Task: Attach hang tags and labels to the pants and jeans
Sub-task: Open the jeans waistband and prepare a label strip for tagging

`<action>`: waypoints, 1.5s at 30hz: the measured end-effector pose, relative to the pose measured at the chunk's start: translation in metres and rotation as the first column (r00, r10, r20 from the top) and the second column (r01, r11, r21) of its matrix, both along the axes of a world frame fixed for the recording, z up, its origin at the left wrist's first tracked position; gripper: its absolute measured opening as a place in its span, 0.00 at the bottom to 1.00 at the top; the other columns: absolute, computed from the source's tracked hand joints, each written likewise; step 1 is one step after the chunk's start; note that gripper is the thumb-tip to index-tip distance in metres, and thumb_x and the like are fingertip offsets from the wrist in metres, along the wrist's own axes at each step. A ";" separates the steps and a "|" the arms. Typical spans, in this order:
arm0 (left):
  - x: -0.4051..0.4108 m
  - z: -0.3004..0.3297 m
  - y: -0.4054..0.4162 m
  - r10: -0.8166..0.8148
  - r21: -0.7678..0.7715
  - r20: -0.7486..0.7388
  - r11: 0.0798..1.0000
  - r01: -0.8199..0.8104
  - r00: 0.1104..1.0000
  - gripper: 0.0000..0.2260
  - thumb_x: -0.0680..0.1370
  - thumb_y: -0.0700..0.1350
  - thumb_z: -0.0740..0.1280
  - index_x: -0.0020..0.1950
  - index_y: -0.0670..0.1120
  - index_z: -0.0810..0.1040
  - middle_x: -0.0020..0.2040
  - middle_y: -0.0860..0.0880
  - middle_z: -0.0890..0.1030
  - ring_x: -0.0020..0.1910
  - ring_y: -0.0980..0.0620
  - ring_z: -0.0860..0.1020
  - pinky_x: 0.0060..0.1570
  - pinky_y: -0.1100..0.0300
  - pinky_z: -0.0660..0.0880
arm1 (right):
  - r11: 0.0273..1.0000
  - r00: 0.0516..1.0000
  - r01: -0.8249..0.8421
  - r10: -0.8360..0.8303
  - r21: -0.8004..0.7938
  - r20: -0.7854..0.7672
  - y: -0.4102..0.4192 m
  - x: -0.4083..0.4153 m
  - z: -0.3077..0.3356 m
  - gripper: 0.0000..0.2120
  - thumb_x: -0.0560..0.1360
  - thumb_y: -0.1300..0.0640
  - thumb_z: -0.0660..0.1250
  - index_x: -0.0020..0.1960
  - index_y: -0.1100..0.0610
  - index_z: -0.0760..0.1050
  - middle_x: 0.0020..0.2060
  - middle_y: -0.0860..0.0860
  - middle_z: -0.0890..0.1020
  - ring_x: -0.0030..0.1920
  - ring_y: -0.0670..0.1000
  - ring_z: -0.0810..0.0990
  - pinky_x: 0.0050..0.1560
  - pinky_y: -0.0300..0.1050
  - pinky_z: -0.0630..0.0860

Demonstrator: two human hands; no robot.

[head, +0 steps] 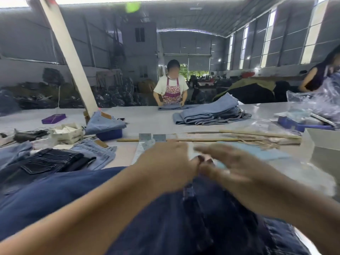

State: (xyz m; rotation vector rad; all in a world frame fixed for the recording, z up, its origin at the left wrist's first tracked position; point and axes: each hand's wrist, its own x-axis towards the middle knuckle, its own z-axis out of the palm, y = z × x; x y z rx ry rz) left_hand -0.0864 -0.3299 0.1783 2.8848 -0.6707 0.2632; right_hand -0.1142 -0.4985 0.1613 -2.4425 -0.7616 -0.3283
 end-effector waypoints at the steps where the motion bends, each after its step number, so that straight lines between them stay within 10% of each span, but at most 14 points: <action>1: 0.011 -0.016 0.012 0.094 0.089 -0.069 0.992 -0.087 0.993 0.16 0.81 0.63 0.52 0.57 0.56 0.72 0.64 0.48 0.72 0.63 0.45 0.70 0.56 0.52 0.69 | 0.991 1.000 -0.004 0.002 -0.136 -0.014 0.003 0.006 -0.012 0.20 0.71 0.29 0.49 0.61 0.25 0.64 0.54 0.24 0.73 0.60 0.31 0.68 0.56 0.32 0.68; 4: 0.027 -0.063 0.034 0.228 0.071 -0.266 0.974 -0.217 0.936 0.30 0.77 0.71 0.49 0.68 0.52 0.68 0.69 0.47 0.71 0.68 0.44 0.68 0.65 0.47 0.66 | 0.896 0.998 0.056 -0.035 -0.441 0.056 0.007 0.021 -0.043 0.30 0.72 0.31 0.44 0.70 0.37 0.66 0.63 0.37 0.72 0.62 0.43 0.64 0.66 0.43 0.62; 12: 0.056 -0.054 0.037 0.172 0.142 -0.438 0.982 -0.121 0.882 0.35 0.74 0.75 0.46 0.67 0.52 0.71 0.69 0.43 0.74 0.64 0.41 0.72 0.55 0.50 0.66 | 0.822 0.963 -0.011 -0.144 -0.570 -0.227 0.029 0.064 0.016 0.28 0.63 0.28 0.53 0.58 0.38 0.74 0.50 0.37 0.78 0.48 0.39 0.76 0.53 0.43 0.75; 19: 0.087 -0.056 0.023 0.141 0.085 -0.600 0.990 -0.113 0.788 0.37 0.77 0.72 0.45 0.78 0.50 0.58 0.78 0.44 0.61 0.76 0.42 0.60 0.70 0.49 0.56 | 0.688 0.976 0.109 -0.210 -0.718 -0.054 0.104 0.145 0.022 0.14 0.78 0.55 0.59 0.61 0.55 0.75 0.56 0.51 0.79 0.46 0.50 0.73 0.39 0.41 0.69; 26: 0.192 -0.064 0.096 0.465 0.490 -0.132 0.798 -0.350 0.875 0.31 0.80 0.65 0.53 0.77 0.47 0.61 0.73 0.42 0.67 0.69 0.39 0.67 0.68 0.40 0.64 | 0.777 0.940 0.281 -0.341 -0.563 -0.001 0.125 0.217 -0.019 0.05 0.74 0.57 0.60 0.39 0.52 0.66 0.37 0.47 0.72 0.38 0.48 0.73 0.33 0.43 0.68; 32: 0.246 -0.106 0.115 0.408 0.533 -0.089 0.790 -0.302 0.909 0.20 0.79 0.55 0.58 0.67 0.48 0.72 0.59 0.47 0.77 0.54 0.46 0.75 0.54 0.50 0.74 | 0.721 0.876 0.250 -0.453 -0.646 -0.166 0.104 0.251 -0.077 0.06 0.75 0.58 0.60 0.52 0.53 0.72 0.44 0.48 0.75 0.40 0.48 0.73 0.38 0.43 0.69; 40: 0.256 -0.214 0.121 0.517 0.423 -0.446 0.841 -0.337 0.731 0.32 0.74 0.64 0.61 0.73 0.50 0.64 0.69 0.48 0.69 0.67 0.45 0.69 0.63 0.49 0.67 | 0.567 0.772 -0.166 -0.434 -0.807 -0.464 0.112 0.248 -0.129 0.24 0.75 0.54 0.61 0.71 0.54 0.66 0.66 0.53 0.75 0.63 0.56 0.75 0.54 0.46 0.70; 45: 0.257 -0.216 0.127 0.517 0.421 -0.437 0.841 -0.340 0.736 0.30 0.73 0.61 0.64 0.71 0.50 0.65 0.67 0.48 0.69 0.65 0.45 0.69 0.62 0.49 0.67 | 0.549 0.754 -0.162 -0.467 -0.820 -0.462 0.113 0.248 -0.136 0.39 0.76 0.55 0.62 0.79 0.52 0.43 0.68 0.53 0.73 0.64 0.57 0.74 0.53 0.47 0.68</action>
